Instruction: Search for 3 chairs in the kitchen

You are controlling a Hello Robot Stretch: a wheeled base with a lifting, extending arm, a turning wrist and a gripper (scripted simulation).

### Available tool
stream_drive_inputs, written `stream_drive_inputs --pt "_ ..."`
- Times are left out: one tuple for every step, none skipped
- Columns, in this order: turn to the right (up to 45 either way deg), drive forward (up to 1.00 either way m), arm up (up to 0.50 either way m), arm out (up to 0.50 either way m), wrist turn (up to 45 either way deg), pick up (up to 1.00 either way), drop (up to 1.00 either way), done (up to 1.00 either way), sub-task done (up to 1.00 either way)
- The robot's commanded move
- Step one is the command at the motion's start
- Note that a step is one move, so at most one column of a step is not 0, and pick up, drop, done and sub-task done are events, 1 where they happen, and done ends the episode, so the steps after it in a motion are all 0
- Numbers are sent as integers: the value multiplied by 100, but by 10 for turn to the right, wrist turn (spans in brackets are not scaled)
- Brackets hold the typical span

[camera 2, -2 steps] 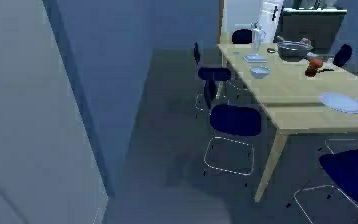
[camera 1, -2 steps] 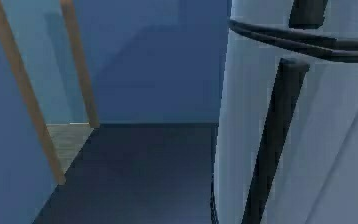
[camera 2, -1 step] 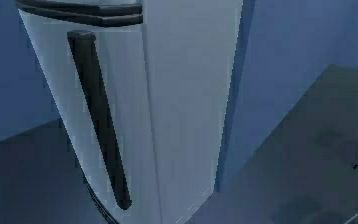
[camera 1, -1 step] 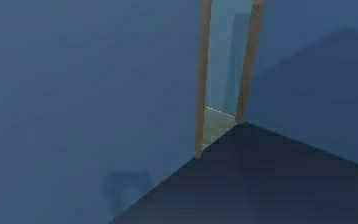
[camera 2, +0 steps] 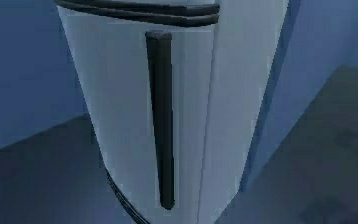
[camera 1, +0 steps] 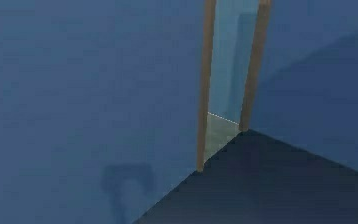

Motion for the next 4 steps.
stream_drive_inputs --pt "450 0 0 0 0 0 0 0 0" --pt "450 0 0 0 0 0 0 0 0" --pt "450 0 0 0 0 0 0 0 0" --pt "120 0 0 0 0 0 0 0 0"
